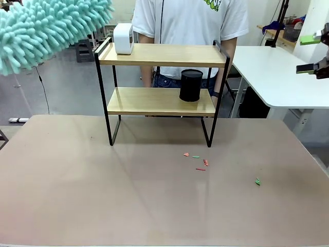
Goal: Clean the shelf.
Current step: Hand the Duster back to the human.
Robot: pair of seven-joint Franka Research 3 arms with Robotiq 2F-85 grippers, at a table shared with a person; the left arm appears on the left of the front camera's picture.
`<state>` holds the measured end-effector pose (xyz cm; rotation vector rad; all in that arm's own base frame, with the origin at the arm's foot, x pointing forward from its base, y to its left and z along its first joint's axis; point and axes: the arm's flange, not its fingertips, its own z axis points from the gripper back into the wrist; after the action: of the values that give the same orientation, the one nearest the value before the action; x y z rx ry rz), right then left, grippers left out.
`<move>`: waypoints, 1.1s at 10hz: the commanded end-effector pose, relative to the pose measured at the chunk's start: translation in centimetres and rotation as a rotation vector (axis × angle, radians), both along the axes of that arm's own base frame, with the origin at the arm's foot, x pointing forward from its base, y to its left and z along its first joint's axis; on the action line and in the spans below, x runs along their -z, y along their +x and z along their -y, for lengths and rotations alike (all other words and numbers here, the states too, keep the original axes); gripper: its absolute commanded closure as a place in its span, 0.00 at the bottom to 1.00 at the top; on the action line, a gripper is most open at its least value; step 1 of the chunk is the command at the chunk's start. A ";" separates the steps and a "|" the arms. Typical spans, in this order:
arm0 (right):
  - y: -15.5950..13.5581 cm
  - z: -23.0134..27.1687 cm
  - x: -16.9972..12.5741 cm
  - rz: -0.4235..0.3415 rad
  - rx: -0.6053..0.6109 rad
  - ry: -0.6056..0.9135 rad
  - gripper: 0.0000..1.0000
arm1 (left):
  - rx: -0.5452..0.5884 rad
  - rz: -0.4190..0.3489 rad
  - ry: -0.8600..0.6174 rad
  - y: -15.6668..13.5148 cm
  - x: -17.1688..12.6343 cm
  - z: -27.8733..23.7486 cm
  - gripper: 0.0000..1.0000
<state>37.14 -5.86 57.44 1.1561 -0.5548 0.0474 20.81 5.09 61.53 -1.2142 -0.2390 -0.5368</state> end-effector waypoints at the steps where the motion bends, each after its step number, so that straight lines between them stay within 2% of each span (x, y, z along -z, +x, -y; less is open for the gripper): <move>1: 1.4 -1.4 0.3 0.004 -0.037 -0.036 0.00 | 0.380 -0.115 0.060 0.9 0.2 4.0 0.88; 2: 3.3 -2.6 -0.6 0.018 -0.076 -0.052 0.00 | 0.520 -0.150 0.117 1.4 0.0 7.1 0.88; 3: 5.2 -4.7 -2.2 0.037 -0.178 -0.075 0.00 | 0.687 -0.195 0.154 1.7 -0.3 10.6 0.88; 4: 6.6 -7.2 -3.3 0.033 -0.289 -0.062 0.00 | 0.751 -0.216 0.188 2.2 0.0 12.9 0.88; 5: 7.2 -10.1 -3.8 0.020 -0.385 -0.086 0.00 | 0.790 -0.232 0.207 3.1 0.2 15.0 0.88; 6: 7.1 -13.0 -3.8 -0.008 -0.534 -0.037 0.00 | 0.826 -0.249 0.209 4.1 0.2 16.5 0.88; 7: 6.5 -16.1 -3.3 -0.047 -0.634 -0.059 0.00 | 0.850 -0.260 0.207 5.1 0.3 17.3 0.88; 8: 5.6 -19.5 -2.3 -0.094 -0.772 -0.072 0.00 | 0.859 -0.262 0.188 6.4 0.2 18.0 0.88; 11: 2.2 -25.7 0.2 -0.176 -1.058 -0.108 0.00 | 0.829 -0.274 0.162 9.9 0.8 18.6 0.88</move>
<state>39.11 19.97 56.82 1.2631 0.2177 0.7790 29.74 -14.20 59.59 -1.1657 0.5649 -1.0578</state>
